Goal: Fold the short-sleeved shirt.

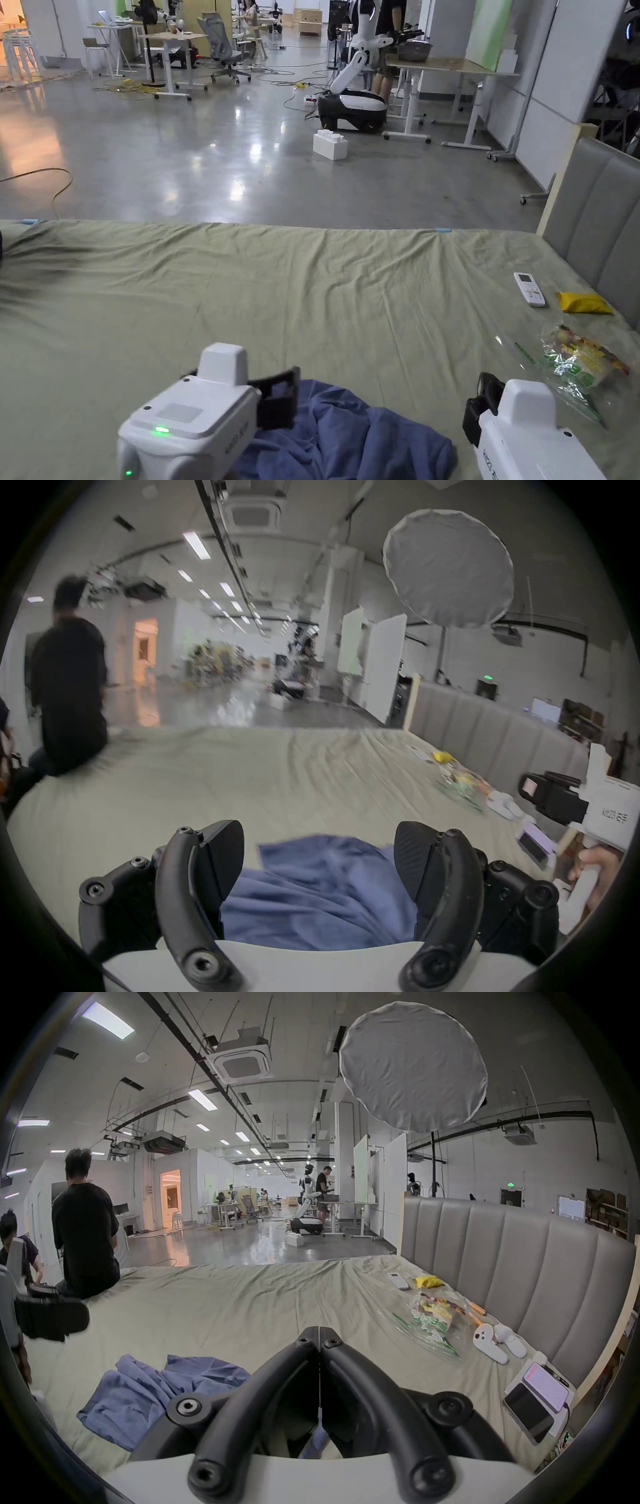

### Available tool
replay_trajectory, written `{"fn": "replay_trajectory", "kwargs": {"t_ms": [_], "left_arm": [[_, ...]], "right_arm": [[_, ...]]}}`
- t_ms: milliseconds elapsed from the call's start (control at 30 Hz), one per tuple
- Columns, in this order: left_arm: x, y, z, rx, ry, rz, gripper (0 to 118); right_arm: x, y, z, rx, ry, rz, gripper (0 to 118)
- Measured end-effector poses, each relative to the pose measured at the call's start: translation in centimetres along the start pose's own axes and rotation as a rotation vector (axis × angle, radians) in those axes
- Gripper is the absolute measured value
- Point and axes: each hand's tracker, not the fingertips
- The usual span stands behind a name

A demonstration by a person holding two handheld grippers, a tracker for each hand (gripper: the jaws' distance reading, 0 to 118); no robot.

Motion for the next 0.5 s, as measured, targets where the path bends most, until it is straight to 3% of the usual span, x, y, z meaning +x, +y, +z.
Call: {"fn": "replay_trajectory", "kwargs": {"t_ms": [67, 167, 200, 233, 300, 500], "left_arm": [[-1.5, 0.9, 1.1, 0.049, 0.059, -0.002, 73], [-3.4, 1.6, 2.7, 0.11, 0.142, -0.013, 40], [-3.9, 1.7, 3.1, 0.123, 0.177, -0.025, 20], [-4.4, 1.7, 3.5, 0.132, 0.201, -0.04, 10], [-5.0, 1.7, 4.4, 0.153, 0.265, -0.066, 3], [-6.6, 1.3, 5.6, 0.137, 0.317, -0.065, 0]], "right_arm": [[-0.8, 0.5, -0.1, 0.022, 0.011, 0.015, 1], [-2.2, 1.3, -0.4, 0.051, 0.026, 0.04, 1], [-2.5, 1.5, -0.4, 0.06, 0.03, 0.05, 1], [-3.0, 1.7, -0.5, 0.071, 0.031, 0.06, 1], [-3.7, 2.2, -0.5, 0.101, 0.036, 0.085, 1], [-5.3, 2.9, -0.8, 0.123, 0.042, 0.103, 1]]}}
